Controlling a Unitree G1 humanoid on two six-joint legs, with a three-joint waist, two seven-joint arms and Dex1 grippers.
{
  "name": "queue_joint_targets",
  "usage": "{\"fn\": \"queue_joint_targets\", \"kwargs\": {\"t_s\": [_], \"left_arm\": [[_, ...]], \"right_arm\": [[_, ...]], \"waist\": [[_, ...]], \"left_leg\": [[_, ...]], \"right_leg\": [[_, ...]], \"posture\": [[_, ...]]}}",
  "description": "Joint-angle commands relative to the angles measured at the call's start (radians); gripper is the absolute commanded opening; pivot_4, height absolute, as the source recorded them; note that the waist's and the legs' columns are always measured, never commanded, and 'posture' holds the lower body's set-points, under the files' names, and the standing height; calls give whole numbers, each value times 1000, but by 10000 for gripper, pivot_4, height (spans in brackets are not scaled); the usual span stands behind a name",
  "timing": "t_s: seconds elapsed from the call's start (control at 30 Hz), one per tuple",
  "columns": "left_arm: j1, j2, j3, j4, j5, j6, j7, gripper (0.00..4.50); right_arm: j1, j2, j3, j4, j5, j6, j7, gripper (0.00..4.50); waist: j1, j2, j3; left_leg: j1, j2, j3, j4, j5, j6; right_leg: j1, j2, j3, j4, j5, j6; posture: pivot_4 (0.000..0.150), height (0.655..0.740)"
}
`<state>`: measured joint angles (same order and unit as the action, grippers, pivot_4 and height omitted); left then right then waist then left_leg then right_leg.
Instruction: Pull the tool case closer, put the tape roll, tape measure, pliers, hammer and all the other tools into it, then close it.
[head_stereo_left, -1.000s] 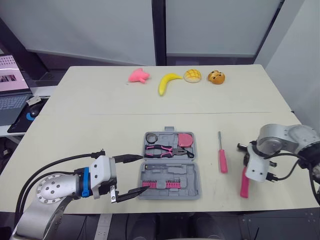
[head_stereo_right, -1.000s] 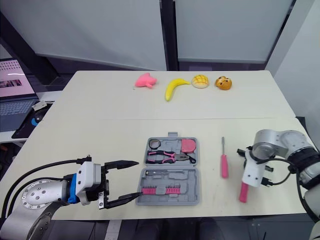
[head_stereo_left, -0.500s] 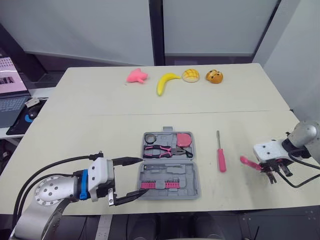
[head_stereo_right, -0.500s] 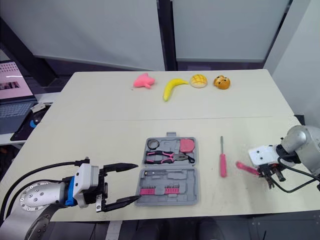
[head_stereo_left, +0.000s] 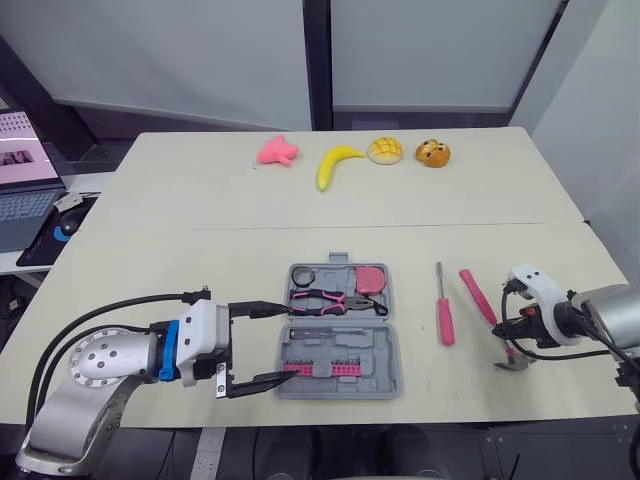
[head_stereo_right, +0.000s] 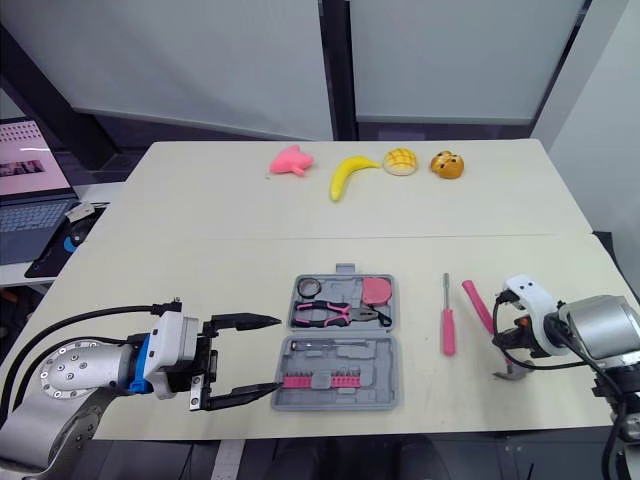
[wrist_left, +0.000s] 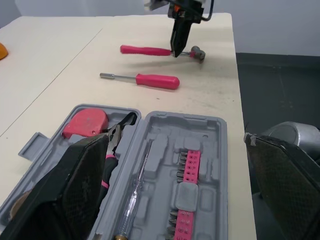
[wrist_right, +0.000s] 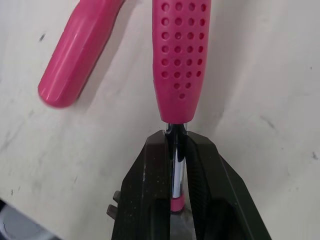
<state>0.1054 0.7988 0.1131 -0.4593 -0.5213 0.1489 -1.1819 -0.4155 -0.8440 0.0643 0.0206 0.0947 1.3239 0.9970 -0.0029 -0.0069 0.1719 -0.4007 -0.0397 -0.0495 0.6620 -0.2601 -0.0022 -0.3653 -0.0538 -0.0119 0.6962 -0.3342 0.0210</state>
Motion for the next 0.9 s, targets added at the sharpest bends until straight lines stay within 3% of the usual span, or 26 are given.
{"fn": "queue_joint_targets", "kwargs": {"t_s": [0.03, 0.27, 0.33, 0.5, 0.6, 0.7, 0.9], "left_arm": [[-23, 10, -5, -31, -31, 17, -7, 45000], [-28, 8, 1, -49, -36, 39, -3, 45000], [-24, 7, 6, -55, -35, 42, 3, 45000], [-9, 5, 24, -63, -44, 51, 18, 45000], [4, 5, 42, -66, -57, 66, 35, 45000], [18, 2, 57, -59, -62, 66, 39, 45000], [34, 12, 81, -38, -70, 63, 30, 45000]], "right_arm": [[-58, 64, -69, 56, -5, 7, -140, 2208], [-77, 118, -93, 96, 37, -7, -251, 2208], [-70, 121, -115, 75, 51, -29, -272, 9452], [21, 86, -169, -71, 116, -92, -252, 19900], [139, 69, -206, -161, 111, -275, -254, 26844], [255, 93, -228, -196, 77, -477, -305, 26844], [372, 170, -233, -215, 69, -621, -386, 26844]], "waist": [[-1, 0, 0], [-2, 0, 0], [-2, 0, 0], [-2, 0, 0], [0, 0, 0], [1, 0, 0], [-3, 0, 0]], "left_leg": [[0, 0, 0, 0, 0, 0], [-1, 0, 0, 0, 0, 0], [-1, 0, 0, 0, 0, 0], [-1, 0, 0, 0, 0, 0], [-1, 0, 0, 0, 0, 0], [-1, 0, 0, 0, 0, 0], [1, 1, 0, 0, 0, 0]], "right_leg": [[0, 0, 0, 0, 0, 0], [-1, 0, 0, 1, 0, 0], [-1, 0, 0, 1, 0, 0], [-1, 0, 0, 1, 0, 0], [-1, 0, 0, 1, 0, 0], [-1, 0, 0, 0, 0, 0], [0, 1, 0, 1, 0, 0]], "posture": [[1500, 7193], [1500, 7193], [1500, 7193], [1500, 7193], [1500, 7193], [1500, 7193], [1500, 7193]]}}
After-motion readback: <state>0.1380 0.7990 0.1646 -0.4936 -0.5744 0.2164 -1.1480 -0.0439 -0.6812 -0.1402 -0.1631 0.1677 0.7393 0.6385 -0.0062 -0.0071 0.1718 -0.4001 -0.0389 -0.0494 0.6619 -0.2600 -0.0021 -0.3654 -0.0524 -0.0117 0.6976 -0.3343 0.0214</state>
